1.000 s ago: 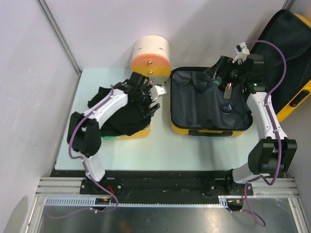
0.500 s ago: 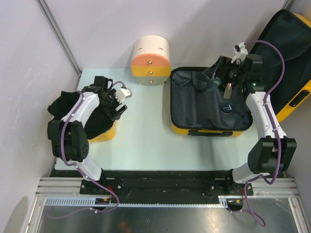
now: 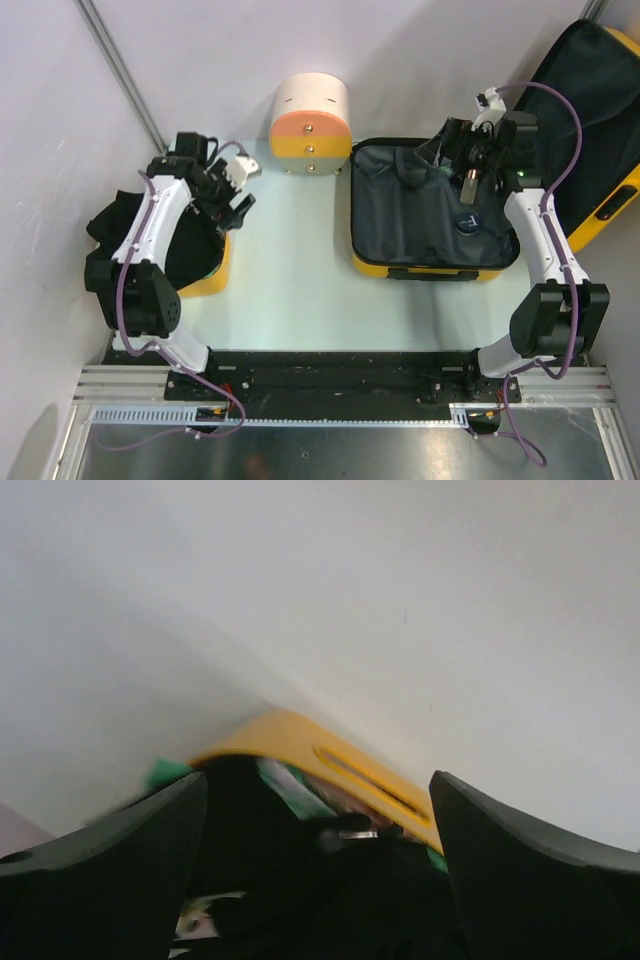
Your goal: Open, take out, and arrange the luggage
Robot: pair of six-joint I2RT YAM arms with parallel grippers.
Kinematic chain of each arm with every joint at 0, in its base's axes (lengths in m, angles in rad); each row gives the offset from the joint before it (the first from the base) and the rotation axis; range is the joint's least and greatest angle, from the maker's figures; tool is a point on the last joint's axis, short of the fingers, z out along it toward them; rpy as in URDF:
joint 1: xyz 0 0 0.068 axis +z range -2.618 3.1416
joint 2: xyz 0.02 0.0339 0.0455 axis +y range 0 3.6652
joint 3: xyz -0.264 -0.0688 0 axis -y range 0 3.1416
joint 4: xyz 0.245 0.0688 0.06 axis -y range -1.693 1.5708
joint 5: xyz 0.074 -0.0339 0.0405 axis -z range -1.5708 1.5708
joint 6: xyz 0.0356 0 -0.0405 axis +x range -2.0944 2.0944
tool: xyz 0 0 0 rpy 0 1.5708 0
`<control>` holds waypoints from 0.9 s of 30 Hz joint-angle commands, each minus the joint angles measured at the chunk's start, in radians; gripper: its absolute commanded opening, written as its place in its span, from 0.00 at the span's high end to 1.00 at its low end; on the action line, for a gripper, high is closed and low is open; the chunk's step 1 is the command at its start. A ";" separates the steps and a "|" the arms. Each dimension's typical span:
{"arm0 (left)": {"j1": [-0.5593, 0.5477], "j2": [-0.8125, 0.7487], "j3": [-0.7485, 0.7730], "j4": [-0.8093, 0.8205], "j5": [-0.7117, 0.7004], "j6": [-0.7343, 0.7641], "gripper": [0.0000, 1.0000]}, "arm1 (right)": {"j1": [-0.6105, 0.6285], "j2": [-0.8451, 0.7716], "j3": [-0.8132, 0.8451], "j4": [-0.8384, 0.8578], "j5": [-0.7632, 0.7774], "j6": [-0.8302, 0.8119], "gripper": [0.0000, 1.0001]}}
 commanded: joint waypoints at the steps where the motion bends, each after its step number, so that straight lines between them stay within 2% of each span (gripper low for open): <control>1: -0.097 -0.063 0.202 -0.028 0.157 -0.151 0.02 | 0.038 -0.009 0.013 0.008 0.039 -0.157 0.00; 3: -0.118 -0.055 0.306 -0.010 0.186 -0.207 0.00 | 0.045 -0.026 0.013 -0.006 0.073 -0.264 0.00; 7: -0.138 -0.023 0.466 0.111 0.164 -0.399 0.00 | 0.022 -0.039 0.007 -0.024 0.142 -0.338 0.00; 8: -0.138 -0.020 0.498 0.151 0.151 -0.481 0.00 | 0.019 -0.039 0.007 -0.059 0.121 -0.367 0.00; 10: -0.137 -0.011 0.518 0.267 0.159 -0.536 0.00 | -0.030 -0.029 0.007 -0.101 0.083 -0.455 0.00; 13: -0.138 0.049 0.601 0.343 0.214 -0.646 0.00 | -0.072 -0.001 0.005 -0.155 0.050 -0.483 0.00; 17: -0.132 0.193 0.702 0.363 0.254 -0.910 0.00 | -0.110 0.025 0.005 -0.178 0.018 -0.474 0.00; 19: -0.125 0.235 0.702 0.364 0.321 -1.003 0.00 | -0.119 0.036 0.007 -0.167 0.000 -0.478 0.01; 22: -0.170 0.253 0.630 0.389 0.237 -1.027 0.00 | -0.136 0.051 0.005 -0.147 -0.015 -0.492 0.00; 27: -0.217 0.285 0.501 0.452 0.206 -1.169 0.00 | -0.158 0.114 0.007 -0.147 -0.055 -0.458 0.00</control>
